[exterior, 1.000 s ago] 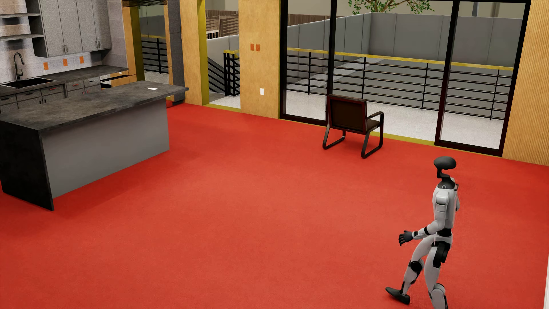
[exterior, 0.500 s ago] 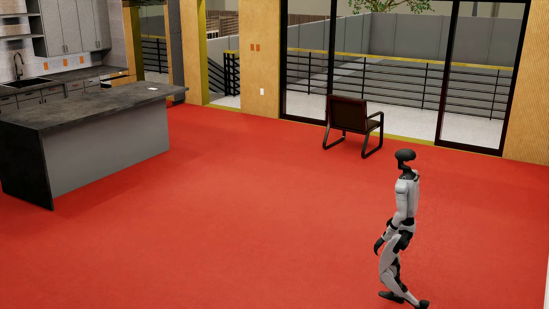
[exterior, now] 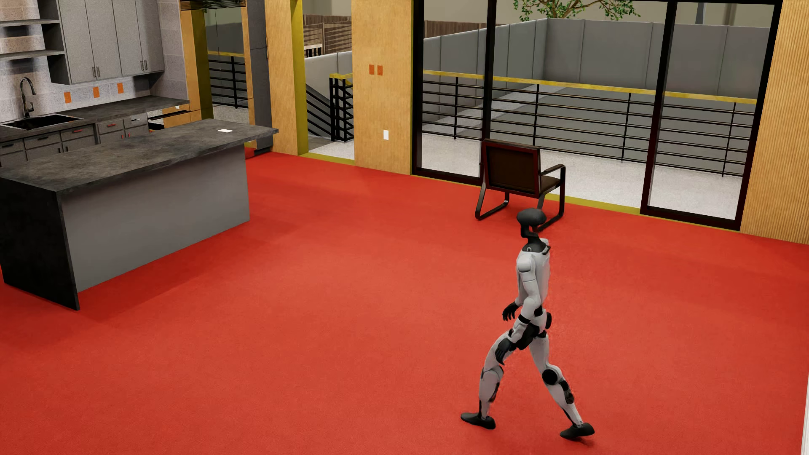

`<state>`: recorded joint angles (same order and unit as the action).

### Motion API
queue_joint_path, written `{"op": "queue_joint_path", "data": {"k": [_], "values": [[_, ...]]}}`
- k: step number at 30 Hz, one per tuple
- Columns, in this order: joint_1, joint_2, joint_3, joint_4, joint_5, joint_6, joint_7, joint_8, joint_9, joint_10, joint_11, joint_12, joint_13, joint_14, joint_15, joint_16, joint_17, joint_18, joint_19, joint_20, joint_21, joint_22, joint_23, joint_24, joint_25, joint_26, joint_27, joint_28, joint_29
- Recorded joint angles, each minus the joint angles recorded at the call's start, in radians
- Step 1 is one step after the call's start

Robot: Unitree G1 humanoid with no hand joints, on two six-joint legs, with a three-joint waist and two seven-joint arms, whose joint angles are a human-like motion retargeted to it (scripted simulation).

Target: Walk towards the counter

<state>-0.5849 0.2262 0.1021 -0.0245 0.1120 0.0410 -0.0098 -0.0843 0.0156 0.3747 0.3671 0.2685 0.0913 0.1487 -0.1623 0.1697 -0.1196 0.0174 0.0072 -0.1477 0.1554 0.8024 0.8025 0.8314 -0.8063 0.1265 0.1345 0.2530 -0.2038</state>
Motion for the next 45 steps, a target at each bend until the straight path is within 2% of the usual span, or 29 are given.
{"op": "queue_joint_path", "data": {"k": [1,2,4,5,7,9,10,11,13,14,16,17,18,19,21,22,23,25,27,30,32,34,36,39,40,41,42,44,45], "values": [[0.019,-0.021,0.003,-0.022,-0.031,-0.019,0.014,0.003,0.001,0.032,0.093,-0.021,0.033,-0.031,0.096,-0.017,0.001,-0.003,0.055,0.025,-0.022,0.040,0.013,0.008,0.005,0.006,0.027,-0.002,0.005],[0.049,-0.076,0.006,-0.044,-0.064,-0.036,0.028,0.011,0.005,0.042,0.234,-0.044,0.060,-0.066,0.202,-0.036,-0.004,0.019,0.098,0.052,-0.026,0.071,0.021,0.010,0.005,0.011,0.039,0.004,0.022],[0.123,-0.251,0.006,-0.079,-0.166,-0.068,0.064,-0.002,0.017,0.030,0.571,-0.065,0.093,-0.124,0.441,-0.063,-0.051,0.031,0.226,0.074,0.043,0.093,0.009,0.014,-0.026,-0.013,0.002,0.030,0.107],[0.157,-0.344,0.000,-0.099,-0.228,-0.084,0.080,-0.015,0.024,0.024,0.710,-0.087,0.105,-0.151,0.490,-0.073,-0.091,0.036,0.241,0.064,0.082,0.094,-0.020,0.022,-0.046,-0.030,-0.032,0.030,0.153],[0.231,-0.522,-0.022,-0.141,-0.295,-0.111,0.090,-0.003,0.038,0.016,0.867,-0.153,0.138,-0.207,0.348,-0.082,-0.127,0.047,0.209,0.018,0.087,0.096,-0.102,0.055,-0.046,-0.065,-0.052,0.017,0.174],[0.296,-0.667,-0.050,-0.176,-0.322,-0.127,0.078,0.010,0.048,0.042,0.855,-0.230,0.186,-0.278,0.156,-0.086,-0.107,0.055,0.155,-0.032,-0.011,0.094,-0.189,0.084,0.015,-0.082,-0.032,0.009,0.111],[0.330,-0.724,-0.062,-0.185,-0.324,-0.131,0.067,0.017,0.051,0.051,0.784,-0.272,0.213,-0.312,0.079,-0.091,-0.082,0.058,0.153,-0.052,-0.066,0.092,-0.226,0.090,0.049,-0.085,-0.020,0.004,0.068],[0.365,-0.768,-0.074,-0.189,-0.324,-0.132,0.054,0.018,0.052,0.051,0.676,-0.310,0.230,-0.340,0.032,-0.093,-0.057,0.061,0.124,-0.073,-0.107,0.087,-0.252,0.091,0.077,-0.090,-0.010,0.001,0.033],[0.440,-0.818,-0.095,-0.185,-0.321,-0.129,0.028,-0.010,0.049,0.028,0.391,-0.369,0.229,-0.385,0.027,-0.089,-0.036,0.061,0.082,-0.111,-0.122,0.063,-0.254,0.086,0.088,-0.105,0.006,0.002,0.022],[0.479,-0.824,-0.106,-0.181,-0.311,-0.127,0.016,-0.027,0.045,0.010,0.230,-0.390,0.221,-0.402,0.034,-0.090,-0.041,0.061,0.088,-0.128,-0.103,0.049,-0.239,0.076,0.073,-0.113,0.007,0.005,0.043],[0.565,-0.808,-0.124,-0.174,-0.285,-0.122,-0.007,-0.051,0.035,-0.040,-0.100,-0.424,0.207,-0.423,0.081,-0.096,-0.056,0.061,0.138,-0.167,-0.064,0.033,-0.203,0.055,0.022,-0.123,0.002,0.012,0.092],[0.605,-0.819,-0.133,-0.175,-0.274,-0.119,-0.019,-0.031,0.031,-0.045,-0.165,-0.437,0.209,-0.435,0.073,-0.101,-0.060,0.060,0.189,-0.191,-0.062,0.033,-0.189,0.052,0.000,-0.124,0.001,0.013,0.097],[0.643,-0.822,-0.140,-0.172,-0.259,-0.116,-0.028,0.005,0.028,-0.044,-0.176,-0.444,0.213,-0.447,0.073,-0.104,-0.053,0.057,0.205,-0.211,-0.073,0.035,-0.177,0.054,-0.007,-0.122,0.001,0.013,0.085],[0.677,-0.822,-0.145,-0.163,-0.243,-0.112,-0.036,0.027,0.024,-0.040,-0.139,-0.443,0.218,-0.452,0.119,-0.104,-0.037,0.051,0.165,-0.225,-0.092,0.038,-0.162,0.056,-0.001,-0.116,0.003,0.009,0.066],[0.730,-0.835,-0.153,-0.135,-0.221,-0.098,-0.039,0.019,0.015,0.020,0.009,-0.414,0.219,-0.403,0.242,-0.104,-0.005,0.032,0.076,-0.230,-0.129,0.047,-0.116,0.055,0.014,-0.090,0.021,0.004,0.043],[0.739,-0.833,-0.155,-0.116,-0.208,-0.086,-0.034,0.004,0.010,0.076,0.085,-0.387,0.215,-0.346,0.246,-0.102,0.008,0.021,0.045,-0.221,-0.141,0.057,-0.087,0.051,0.010,-0.068,0.033,0.004,0.041],[0.727,-0.819,-0.157,-0.089,-0.185,-0.070,-0.030,-0.011,0.006,0.161,0.135,-0.358,0.208,-0.264,0.202,-0.097,0.022,0.011,0.013,-0.210,-0.150,0.073,-0.061,0.047,0.004,-0.043,0.041,-0.001,0.039],[0.616,-0.754,-0.159,-0.013,-0.136,-0.034,-0.024,-0.058,0.006,0.444,0.163,-0.319,0.189,-0.038,0.117,-0.069,0.049,-0.100,-0.022,-0.225,-0.161,0.111,-0.028,0.057,0.000,-0.008,0.033,-0.033,0.024],[0.441,-0.678,-0.158,0.060,-0.088,0.003,-0.032,-0.108,0.012,0.737,0.156,-0.290,0.157,0.131,0.049,-0.017,0.061,-0.171,-0.035,-0.267,-0.156,0.116,-0.016,0.082,-0.004,-0.014,0.011,-0.075,0.014],[0.204,-0.552,-0.141,0.070,-0.023,0.039,-0.055,-0.128,0.026,0.904,0.134,-0.186,0.080,-0.017,-0.037,0.042,0.058,-0.139,-0.055,-0.212,-0.131,0.026,-0.002,0.013,-0.017,-0.026,-0.020,-0.072,0.001],[0.082,-0.460,-0.121,0.052,0.009,0.049,-0.072,-0.118,0.032,0.818,0.109,-0.117,0.022,-0.168,-0.088,0.048,0.054,-0.085,-0.062,-0.153,-0.106,-0.030,-0.006,-0.035,-0.028,-0.002,-0.043,-0.049,0.002],[0.006,-0.371,-0.097,0.040,0.031,0.051,-0.087,-0.097,0.035,0.585,0.071,-0.076,-0.024,-0.242,-0.127,0.042,0.039,-0.059,-0.066,-0.103,-0.072,-0.047,-0.029,-0.065,-0.029,0.019,-0.065,-0.028,0.006],[-0.020,-0.284,-0.073,0.058,0.047,0.050,-0.055,-0.072,0.033,0.254,0.022,-0.047,-0.068,-0.219,-0.155,0.033,0.027,-0.027,-0.069,-0.070,-0.036,-0.043,-0.048,-0.068,-0.028,0.031,-0.074,-0.017,0.011],[0.011,-0.151,-0.044,0.058,0.058,0.043,-0.010,-0.033,0.025,-0.191,-0.052,-0.019,-0.105,-0.170,-0.169,0.026,0.017,-0.064,-0.064,-0.068,0.010,-0.014,-0.060,-0.038,-0.019,0.021,-0.074,-0.010,0.024],[0.010,-0.119,-0.037,0.053,0.057,0.040,-0.008,-0.022,0.023,-0.187,-0.045,-0.015,-0.108,-0.165,-0.177,0.026,0.014,-0.081,-0.062,-0.074,0.023,0.001,-0.061,-0.025,-0.024,0.013,-0.059,-0.010,0.027],[0.001,-0.086,-0.029,0.039,0.054,0.035,-0.019,-0.012,0.021,-0.115,-0.021,-0.012,-0.104,-0.143,-0.174,0.026,0.011,-0.048,-0.061,-0.078,0.038,0.017,-0.061,-0.011,-0.035,0.009,-0.030,-0.012,0.026],[-0.001,-0.055,-0.022,0.018,0.039,0.027,-0.025,0.000,0.017,-0.053,0.000,-0.010,-0.092,-0.075,-0.156,0.017,0.006,0.014,-0.062,-0.076,0.051,0.036,-0.058,0.001,-0.049,0.009,0.006,-0.012,0.023],[0.042,-0.031,-0.017,-0.010,-0.011,-0.002,0.004,0.003,0.008,0.028,0.113,-0.013,-0.046,-0.019,-0.031,-0.017,0.002,-0.011,-0.019,-0.044,0.051,0.082,-0.032,0.006,-0.053,0.027,0.067,-0.007,0.023],[0.068,-0.063,-0.016,-0.034,-0.044,-0.021,0.020,0.007,0.006,0.056,0.231,-0.025,-0.018,-0.053,0.084,-0.037,0.003,0.017,0.017,-0.025,0.034,0.104,-0.008,0.003,-0.039,0.037,0.085,-0.006,0.036]]}}
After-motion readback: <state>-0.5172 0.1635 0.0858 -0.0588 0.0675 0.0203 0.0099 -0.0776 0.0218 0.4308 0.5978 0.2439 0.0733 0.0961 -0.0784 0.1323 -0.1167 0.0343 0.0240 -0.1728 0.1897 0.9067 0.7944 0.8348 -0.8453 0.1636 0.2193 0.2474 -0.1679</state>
